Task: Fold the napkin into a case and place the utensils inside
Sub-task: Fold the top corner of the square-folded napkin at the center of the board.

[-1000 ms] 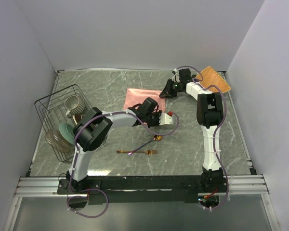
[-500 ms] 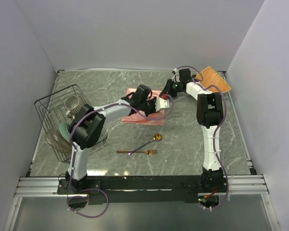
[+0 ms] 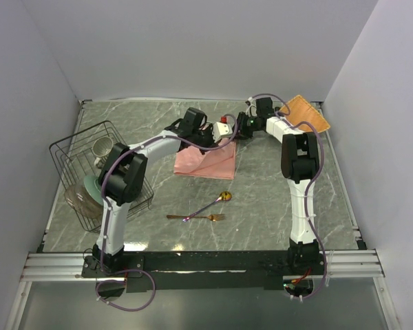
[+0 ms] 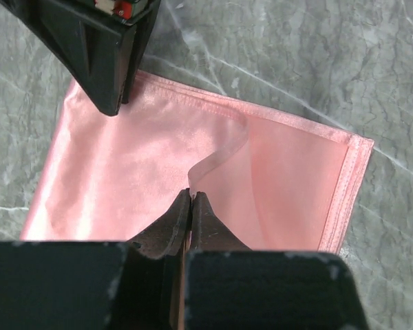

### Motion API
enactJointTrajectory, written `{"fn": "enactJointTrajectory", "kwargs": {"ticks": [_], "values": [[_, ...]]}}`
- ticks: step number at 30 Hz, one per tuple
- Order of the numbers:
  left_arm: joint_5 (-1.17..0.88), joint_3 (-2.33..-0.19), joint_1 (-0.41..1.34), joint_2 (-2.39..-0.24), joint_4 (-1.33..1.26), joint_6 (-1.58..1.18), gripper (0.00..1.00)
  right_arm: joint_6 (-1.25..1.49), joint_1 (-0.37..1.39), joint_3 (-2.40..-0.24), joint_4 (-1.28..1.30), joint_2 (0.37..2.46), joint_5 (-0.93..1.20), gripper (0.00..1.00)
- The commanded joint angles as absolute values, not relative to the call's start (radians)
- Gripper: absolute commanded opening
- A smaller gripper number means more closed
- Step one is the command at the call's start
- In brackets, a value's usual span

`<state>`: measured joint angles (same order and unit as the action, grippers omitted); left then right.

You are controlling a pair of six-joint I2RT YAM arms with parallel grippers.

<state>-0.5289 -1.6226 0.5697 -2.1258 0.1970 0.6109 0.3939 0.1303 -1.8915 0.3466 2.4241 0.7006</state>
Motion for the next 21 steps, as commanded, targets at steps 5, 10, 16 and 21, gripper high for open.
{"fn": "enactJointTrajectory", "kwargs": {"ticks": [5,10,16,21], "values": [[-0.463,-1.735,0.500,-2.192,0.137,0.534,0.01,0.390,0.115,-1.936,0.324,2.339,0.741,0.34],[-0.379,-1.828,0.466,-2.279,0.172,0.511,0.01,0.407,0.110,-1.944,0.299,2.318,0.759,0.37],[-0.316,-1.807,0.431,-2.293,0.118,0.476,0.01,0.442,0.110,-1.887,0.232,2.276,0.788,0.42],[-0.224,-1.793,0.417,-2.301,0.049,0.468,0.01,0.479,0.110,-1.878,0.196,2.272,0.805,0.43]]}}
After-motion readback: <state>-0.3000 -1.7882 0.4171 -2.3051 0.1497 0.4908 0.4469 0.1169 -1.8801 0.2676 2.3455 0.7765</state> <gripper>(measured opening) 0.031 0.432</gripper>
